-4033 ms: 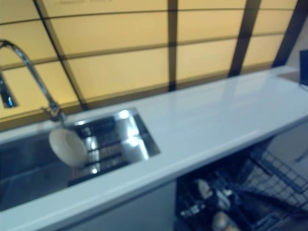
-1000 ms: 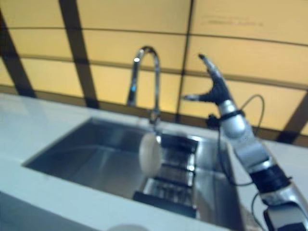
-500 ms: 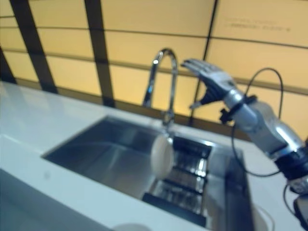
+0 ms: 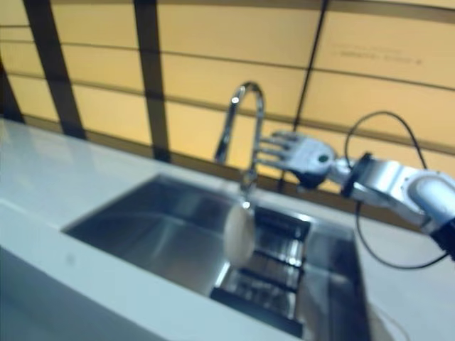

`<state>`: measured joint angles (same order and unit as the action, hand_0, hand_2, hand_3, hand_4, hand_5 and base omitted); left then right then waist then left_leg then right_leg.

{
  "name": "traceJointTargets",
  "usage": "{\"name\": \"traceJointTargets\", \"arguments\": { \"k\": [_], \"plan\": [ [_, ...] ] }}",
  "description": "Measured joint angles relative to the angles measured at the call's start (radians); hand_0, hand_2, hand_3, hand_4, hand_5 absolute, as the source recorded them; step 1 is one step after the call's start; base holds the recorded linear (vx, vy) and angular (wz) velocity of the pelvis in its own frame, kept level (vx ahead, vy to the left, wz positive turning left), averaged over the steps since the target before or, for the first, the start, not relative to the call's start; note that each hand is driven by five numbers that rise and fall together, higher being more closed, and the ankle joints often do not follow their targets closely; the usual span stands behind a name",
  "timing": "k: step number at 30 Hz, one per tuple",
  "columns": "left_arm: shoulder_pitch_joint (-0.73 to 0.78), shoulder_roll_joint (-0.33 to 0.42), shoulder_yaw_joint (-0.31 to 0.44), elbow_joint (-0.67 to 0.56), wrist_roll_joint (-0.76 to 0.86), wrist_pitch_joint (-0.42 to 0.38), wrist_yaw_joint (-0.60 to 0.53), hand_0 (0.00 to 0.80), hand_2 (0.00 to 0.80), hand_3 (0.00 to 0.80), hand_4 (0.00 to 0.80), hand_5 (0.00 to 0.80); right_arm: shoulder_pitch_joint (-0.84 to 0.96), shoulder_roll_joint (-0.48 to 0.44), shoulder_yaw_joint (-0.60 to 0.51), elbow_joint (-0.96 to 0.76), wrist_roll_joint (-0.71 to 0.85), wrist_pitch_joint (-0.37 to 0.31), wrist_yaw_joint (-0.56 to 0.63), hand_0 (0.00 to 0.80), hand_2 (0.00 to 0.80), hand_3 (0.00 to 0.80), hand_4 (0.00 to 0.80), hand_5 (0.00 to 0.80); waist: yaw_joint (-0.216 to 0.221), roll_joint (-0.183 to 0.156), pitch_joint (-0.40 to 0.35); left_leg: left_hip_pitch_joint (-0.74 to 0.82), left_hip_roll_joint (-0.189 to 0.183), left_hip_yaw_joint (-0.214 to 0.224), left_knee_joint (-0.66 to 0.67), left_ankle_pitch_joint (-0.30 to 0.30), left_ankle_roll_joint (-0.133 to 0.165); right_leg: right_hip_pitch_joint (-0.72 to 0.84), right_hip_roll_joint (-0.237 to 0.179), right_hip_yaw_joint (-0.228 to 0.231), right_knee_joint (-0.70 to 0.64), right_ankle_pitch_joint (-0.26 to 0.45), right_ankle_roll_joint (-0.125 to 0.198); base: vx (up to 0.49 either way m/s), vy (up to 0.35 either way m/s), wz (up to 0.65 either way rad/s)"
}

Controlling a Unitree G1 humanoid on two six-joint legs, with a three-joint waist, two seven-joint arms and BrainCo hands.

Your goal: Take plates into dishwasher

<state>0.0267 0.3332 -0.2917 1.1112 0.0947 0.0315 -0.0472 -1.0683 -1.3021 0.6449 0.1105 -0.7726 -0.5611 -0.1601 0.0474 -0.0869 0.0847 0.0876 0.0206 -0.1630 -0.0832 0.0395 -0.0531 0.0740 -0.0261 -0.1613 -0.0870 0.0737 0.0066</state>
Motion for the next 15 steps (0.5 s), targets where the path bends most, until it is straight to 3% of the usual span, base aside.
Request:
{"name": "traceJointTargets", "arguments": {
  "k": [8,15],
  "plan": [
    [0.003,0.003,0.0,-0.021,0.0,0.0,-0.001,0.0,0.0,0.0,0.0,0.0,-0.011,-0.007,0.109,-0.035,-0.022,-0.091,0.054,0.0,0.0,0.0,0.0,0.0,0.002,0.004,-0.003,0.003,0.001,0.001,0.0,0.0,0.0,0.002,0.001,-0.001,-0.001,0.0,0.0,0.0,0.0,0.0],
    [0.006,0.003,-0.005,-0.03,0.001,0.001,-0.005,0.0,0.0,0.0,0.0,0.0,-0.011,0.041,0.153,-0.022,-0.02,-0.11,0.113,0.0,0.0,0.0,0.0,0.0,0.022,0.008,-0.005,0.004,0.003,0.003,0.0,0.0,-0.001,0.003,0.003,0.0,-0.001,0.0,0.0,0.0,0.0,0.0]
  ]
}}
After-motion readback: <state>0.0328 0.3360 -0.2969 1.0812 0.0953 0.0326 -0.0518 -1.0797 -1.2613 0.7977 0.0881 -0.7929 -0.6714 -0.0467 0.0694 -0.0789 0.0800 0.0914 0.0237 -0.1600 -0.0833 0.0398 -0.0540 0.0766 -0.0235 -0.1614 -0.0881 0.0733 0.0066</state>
